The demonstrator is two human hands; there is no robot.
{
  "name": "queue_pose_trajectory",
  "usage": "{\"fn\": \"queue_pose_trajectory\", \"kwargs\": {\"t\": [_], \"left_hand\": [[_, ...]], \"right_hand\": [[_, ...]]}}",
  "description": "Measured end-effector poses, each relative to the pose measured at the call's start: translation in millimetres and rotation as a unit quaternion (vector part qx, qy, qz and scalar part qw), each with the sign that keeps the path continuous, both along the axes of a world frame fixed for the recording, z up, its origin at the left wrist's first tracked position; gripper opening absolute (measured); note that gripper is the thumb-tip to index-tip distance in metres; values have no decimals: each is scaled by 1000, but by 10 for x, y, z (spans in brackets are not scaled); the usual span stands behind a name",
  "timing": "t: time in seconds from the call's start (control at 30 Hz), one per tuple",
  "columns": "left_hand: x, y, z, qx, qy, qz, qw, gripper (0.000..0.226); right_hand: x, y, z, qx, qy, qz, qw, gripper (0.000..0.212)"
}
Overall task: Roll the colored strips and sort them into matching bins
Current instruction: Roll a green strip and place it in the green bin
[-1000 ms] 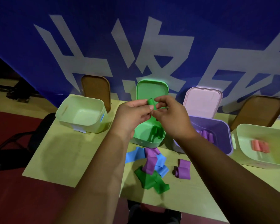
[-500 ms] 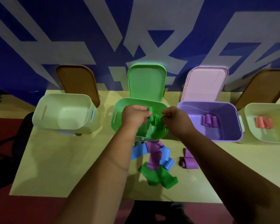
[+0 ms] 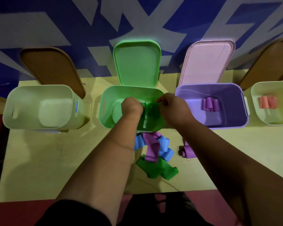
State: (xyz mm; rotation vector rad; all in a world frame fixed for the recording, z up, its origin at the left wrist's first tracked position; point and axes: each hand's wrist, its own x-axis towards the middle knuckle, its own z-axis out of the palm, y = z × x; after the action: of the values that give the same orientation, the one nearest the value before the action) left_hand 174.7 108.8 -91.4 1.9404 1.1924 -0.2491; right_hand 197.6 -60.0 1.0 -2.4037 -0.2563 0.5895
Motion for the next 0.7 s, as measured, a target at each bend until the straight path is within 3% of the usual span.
{"fn": "queue_pose_trajectory", "kwargs": {"t": [0.7], "left_hand": [[68, -60, -103, 44, 35, -74, 996, 18]], "right_hand": [[15, -61, 12, 21, -7, 31, 999, 26]]}}
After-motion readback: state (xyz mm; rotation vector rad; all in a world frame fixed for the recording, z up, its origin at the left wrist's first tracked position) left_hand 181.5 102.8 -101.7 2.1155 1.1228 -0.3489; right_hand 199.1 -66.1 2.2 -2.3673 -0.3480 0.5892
